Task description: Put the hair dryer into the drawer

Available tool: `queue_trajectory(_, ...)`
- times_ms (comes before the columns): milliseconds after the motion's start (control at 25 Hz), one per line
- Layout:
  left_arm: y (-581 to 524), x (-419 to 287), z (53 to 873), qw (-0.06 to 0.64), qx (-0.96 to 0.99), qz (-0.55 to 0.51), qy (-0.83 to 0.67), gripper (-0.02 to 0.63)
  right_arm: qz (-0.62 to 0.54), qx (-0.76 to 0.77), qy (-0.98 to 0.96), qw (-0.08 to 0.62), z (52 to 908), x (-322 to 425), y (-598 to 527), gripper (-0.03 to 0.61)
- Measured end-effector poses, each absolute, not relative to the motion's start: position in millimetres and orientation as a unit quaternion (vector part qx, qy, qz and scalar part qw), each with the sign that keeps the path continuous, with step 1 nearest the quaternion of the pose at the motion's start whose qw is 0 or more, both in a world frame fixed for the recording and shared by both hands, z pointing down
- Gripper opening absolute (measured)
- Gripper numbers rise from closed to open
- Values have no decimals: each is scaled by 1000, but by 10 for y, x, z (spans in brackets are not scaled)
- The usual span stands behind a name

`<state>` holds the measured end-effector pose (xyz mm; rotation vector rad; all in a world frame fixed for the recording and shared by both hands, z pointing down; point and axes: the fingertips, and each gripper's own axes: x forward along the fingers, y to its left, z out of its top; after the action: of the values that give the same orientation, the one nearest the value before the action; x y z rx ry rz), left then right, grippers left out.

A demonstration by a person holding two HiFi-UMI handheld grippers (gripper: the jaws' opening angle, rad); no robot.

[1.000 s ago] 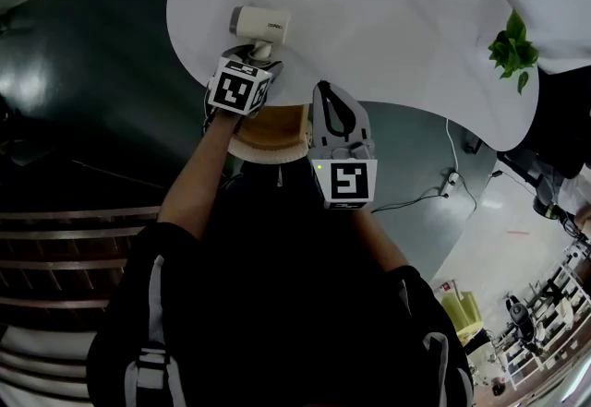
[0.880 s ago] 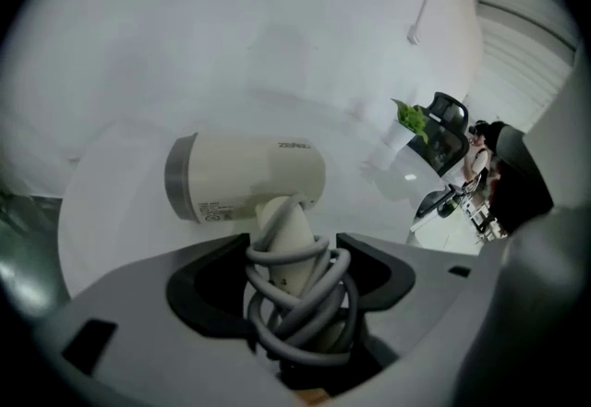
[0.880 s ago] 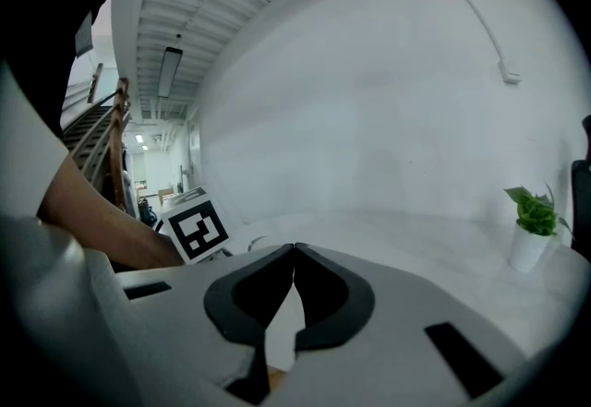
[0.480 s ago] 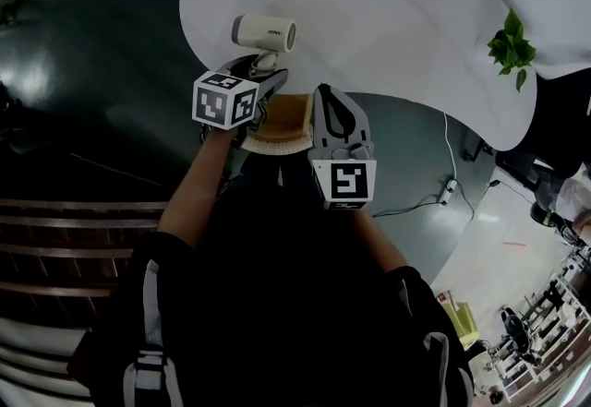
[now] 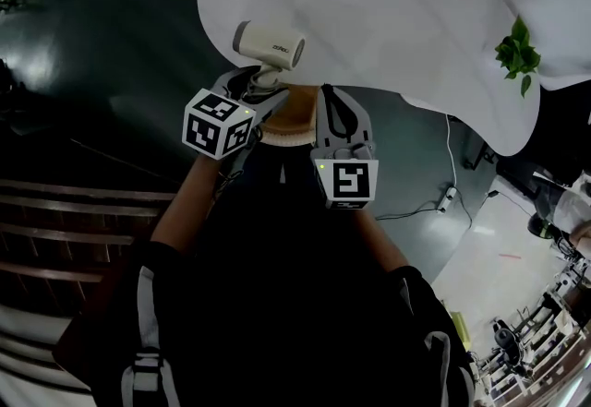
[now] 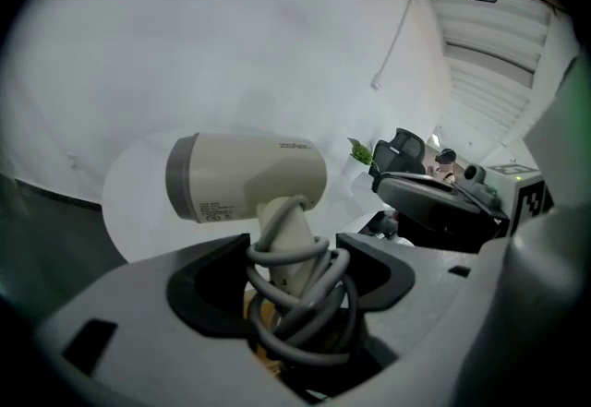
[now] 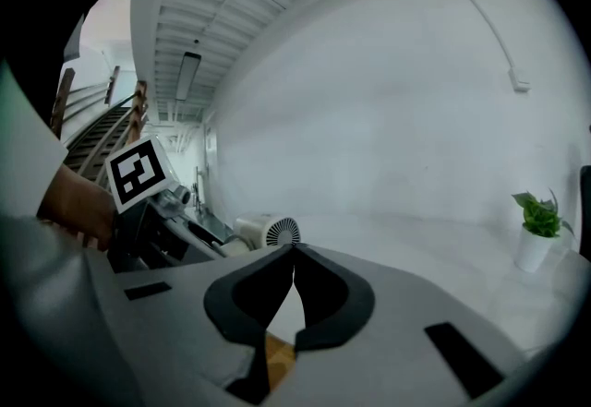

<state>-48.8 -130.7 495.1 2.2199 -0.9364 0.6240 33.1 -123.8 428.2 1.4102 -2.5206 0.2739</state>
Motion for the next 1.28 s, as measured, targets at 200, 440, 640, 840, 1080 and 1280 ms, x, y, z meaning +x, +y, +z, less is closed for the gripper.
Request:
queue_trajectory(200,-1074,-552,4918,308,849,258,-343,290,90,476,-866,124,4259,269,-1179,23)
queue_trajectory(440,-803,-600,5018,305,848,281,-329,290,95,473,-866,129,4334,233,-1106,23)
queue_trajectory(640,-637,-609,5167,309,844,303,-315,289,102,471,-866,135,4429,210,-1075,23)
queue_trajectory(840,-464,-663,5404,323,837,326,-299,289,111,474,-861,149,4599,222,-1020,23)
queue_trajectory(1080,-224,-702,5845,342,821,373,-265,289,117,479,-856,159,4724,265,-1002,23)
queue_trajectory(1280,-141,-658,6068,352,816,400,-226,290,123,482,-852,162,4779,266,-1003,23)
